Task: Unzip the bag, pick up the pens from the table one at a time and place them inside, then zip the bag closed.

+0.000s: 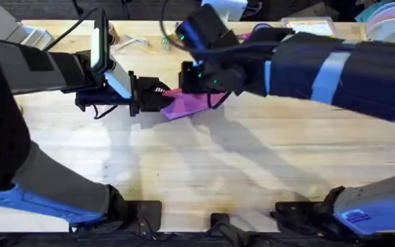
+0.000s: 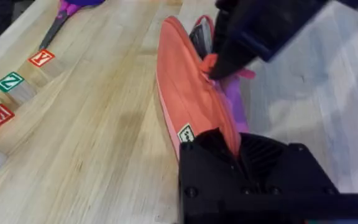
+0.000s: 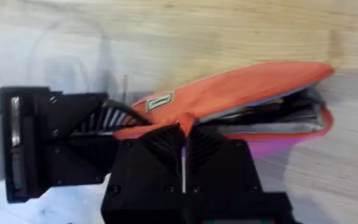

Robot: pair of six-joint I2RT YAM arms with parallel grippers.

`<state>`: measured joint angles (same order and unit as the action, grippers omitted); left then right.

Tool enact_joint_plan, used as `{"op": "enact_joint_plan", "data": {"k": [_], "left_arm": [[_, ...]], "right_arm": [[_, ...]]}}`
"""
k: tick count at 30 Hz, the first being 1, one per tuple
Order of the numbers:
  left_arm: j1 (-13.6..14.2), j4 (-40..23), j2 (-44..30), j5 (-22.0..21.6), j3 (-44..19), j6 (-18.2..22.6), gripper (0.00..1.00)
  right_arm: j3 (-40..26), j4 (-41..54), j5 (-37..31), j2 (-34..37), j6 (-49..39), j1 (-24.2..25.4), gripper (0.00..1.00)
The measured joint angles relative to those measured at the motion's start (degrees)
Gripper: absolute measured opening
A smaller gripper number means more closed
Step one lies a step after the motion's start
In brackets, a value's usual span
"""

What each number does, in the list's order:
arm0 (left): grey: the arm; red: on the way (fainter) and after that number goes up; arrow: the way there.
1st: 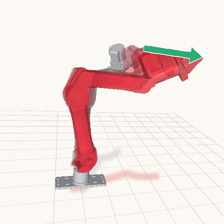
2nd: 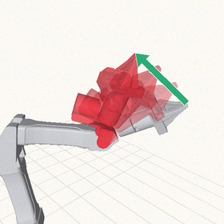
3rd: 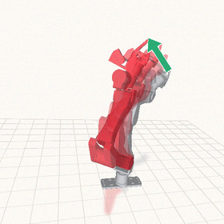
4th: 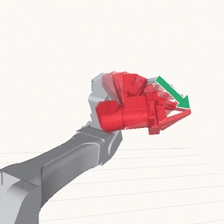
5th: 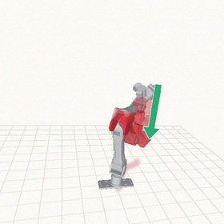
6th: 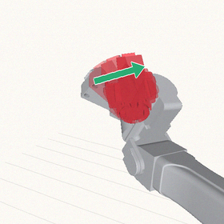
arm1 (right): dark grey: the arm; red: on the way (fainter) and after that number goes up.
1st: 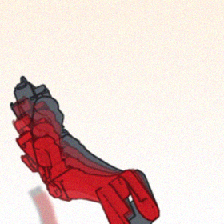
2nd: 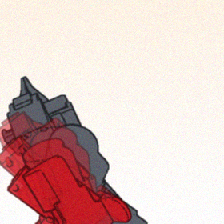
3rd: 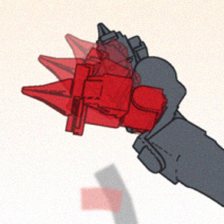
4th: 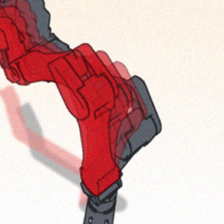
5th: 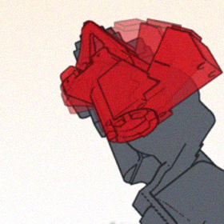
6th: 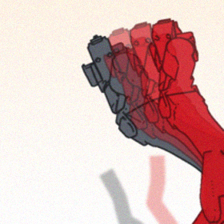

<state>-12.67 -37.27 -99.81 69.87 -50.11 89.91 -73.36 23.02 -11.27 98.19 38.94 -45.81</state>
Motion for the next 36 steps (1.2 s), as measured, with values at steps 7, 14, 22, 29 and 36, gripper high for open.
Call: {"op": "enact_joint_plan", "data": {"k": [7,14,22,29,36], "left_arm": [[0.1,0.1,0.0,0.1,-0.1,-0.1,0.043],[0.2,0.1,0.0,0.5,-0.1,-0.3,0.043],[0.3,0.0,0.0,0.8,-0.1,-0.4,0.043],[0.5,0.1,0.0,0.9,-0.1,-0.4,0.043],[0.7,0.0,0.0,1.1,-0.1,-0.4,0.043]], "right_arm": [[0.0,0.6,5.2,0.0,0.0,8.0,0.030],[0.0,0.6,8.1,0.0,0.0,12.2,0.030],[0.0,1.3,6.4,0.0,0.0,20.8,0.030],[0.1,1.4,7.7,0.0,-0.1,22.3,0.030],[0.1,3.9,8.0,1.7,-0.8,24.0,0.030]]}}
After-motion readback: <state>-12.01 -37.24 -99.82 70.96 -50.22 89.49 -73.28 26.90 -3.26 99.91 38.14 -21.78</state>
